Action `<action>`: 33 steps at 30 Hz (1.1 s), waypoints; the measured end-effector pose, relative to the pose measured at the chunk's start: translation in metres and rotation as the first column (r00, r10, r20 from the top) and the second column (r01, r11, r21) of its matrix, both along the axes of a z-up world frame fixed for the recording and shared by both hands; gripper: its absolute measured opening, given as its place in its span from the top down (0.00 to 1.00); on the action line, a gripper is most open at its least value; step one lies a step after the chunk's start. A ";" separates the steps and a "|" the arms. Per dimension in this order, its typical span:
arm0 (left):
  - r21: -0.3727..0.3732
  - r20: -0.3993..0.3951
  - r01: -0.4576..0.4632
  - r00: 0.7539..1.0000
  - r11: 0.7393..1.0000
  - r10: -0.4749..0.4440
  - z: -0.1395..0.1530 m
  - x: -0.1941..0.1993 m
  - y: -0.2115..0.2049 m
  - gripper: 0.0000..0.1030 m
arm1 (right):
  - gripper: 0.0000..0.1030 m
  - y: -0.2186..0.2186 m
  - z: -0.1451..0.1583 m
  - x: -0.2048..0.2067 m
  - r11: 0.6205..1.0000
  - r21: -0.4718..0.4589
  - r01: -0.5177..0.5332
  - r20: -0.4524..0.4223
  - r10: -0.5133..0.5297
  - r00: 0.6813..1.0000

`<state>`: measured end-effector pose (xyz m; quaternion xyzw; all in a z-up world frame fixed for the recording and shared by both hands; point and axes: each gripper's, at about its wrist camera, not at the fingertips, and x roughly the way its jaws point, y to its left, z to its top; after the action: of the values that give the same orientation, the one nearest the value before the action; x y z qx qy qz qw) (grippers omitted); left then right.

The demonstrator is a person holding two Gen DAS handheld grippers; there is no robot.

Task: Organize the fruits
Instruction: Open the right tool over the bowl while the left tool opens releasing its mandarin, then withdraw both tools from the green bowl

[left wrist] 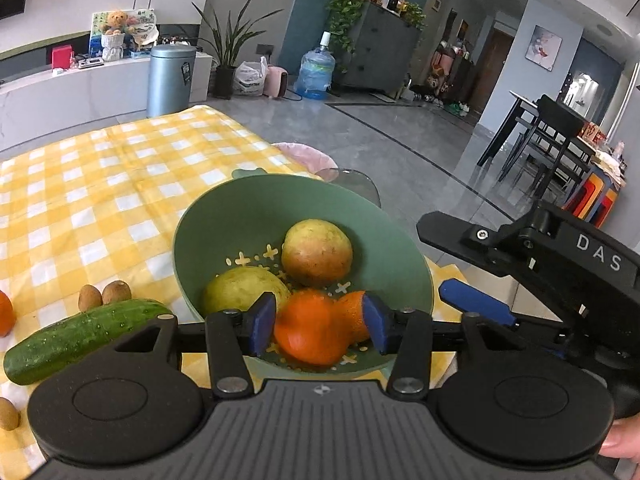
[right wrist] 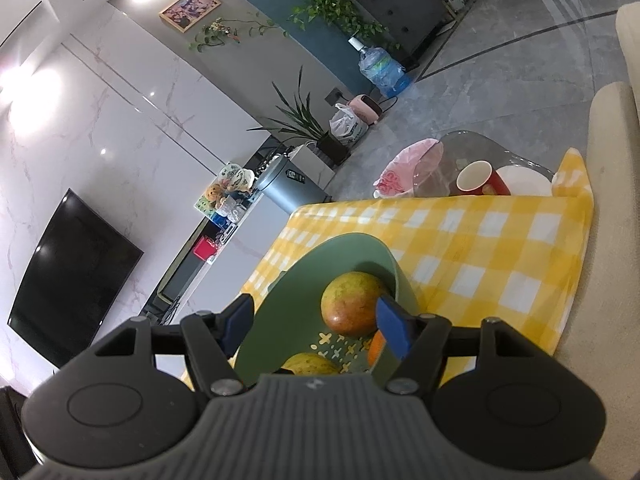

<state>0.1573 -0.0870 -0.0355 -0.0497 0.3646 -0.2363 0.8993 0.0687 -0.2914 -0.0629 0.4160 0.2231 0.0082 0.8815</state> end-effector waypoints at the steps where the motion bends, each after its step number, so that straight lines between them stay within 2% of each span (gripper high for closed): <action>1: -0.004 0.003 0.001 1.000 1.000 0.000 0.001 -0.001 0.001 0.36 | 0.36 -0.001 0.000 0.000 1.000 0.001 0.002 0.002 -0.002 1.000; 7: -0.021 -0.005 -0.039 0.999 0.999 0.039 0.009 -0.004 0.010 0.26 | 0.36 0.001 0.002 -0.002 1.000 0.000 0.008 0.003 -0.008 1.000; 16: -0.005 -0.028 -0.124 0.992 0.992 0.124 0.022 -0.004 0.033 0.24 | 0.36 0.011 0.012 -0.003 0.999 -0.030 -0.028 0.003 0.028 1.000; 19: 0.022 -0.047 -0.145 0.988 0.989 0.146 0.026 -0.004 0.039 0.23 | 0.35 0.018 0.018 -0.004 0.998 -0.044 -0.045 0.003 0.045 0.999; 23: 0.093 -0.073 -0.158 0.984 0.983 0.165 0.039 -0.008 0.044 0.23 | 0.35 0.033 0.031 -0.006 0.992 -0.095 -0.085 0.002 0.085 0.996; 25: 0.101 -0.068 -0.160 0.984 0.982 0.167 0.049 -0.015 0.051 0.23 | 0.35 0.043 0.038 -0.007 0.988 -0.109 -0.112 0.004 0.113 0.994; 28: 0.110 -0.017 -0.180 0.983 0.977 0.183 0.065 -0.030 0.064 0.23 | 0.35 0.062 0.049 -0.008 0.972 -0.142 -0.188 0.007 0.191 0.982; 30: 0.125 0.001 -0.208 0.978 0.970 0.209 0.071 -0.039 0.076 0.23 | 0.35 0.081 0.058 -0.010 0.948 -0.200 -0.248 0.003 0.254 0.967; 32: 0.141 0.011 -0.234 0.972 0.962 0.234 0.073 -0.048 0.091 0.24 | 0.43 0.102 0.063 -0.015 0.917 -0.259 -0.303 0.002 0.314 0.949; 33: 0.143 0.014 -0.252 0.968 0.957 0.252 0.072 -0.053 0.099 0.24 | 0.52 0.113 0.065 -0.016 0.904 -0.268 -0.335 -0.004 0.346 0.938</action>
<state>0.1044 0.0121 0.0369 -0.0314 0.3733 -0.0929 0.9225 0.0531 -0.1784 0.0022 0.2491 0.2720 0.1412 0.9187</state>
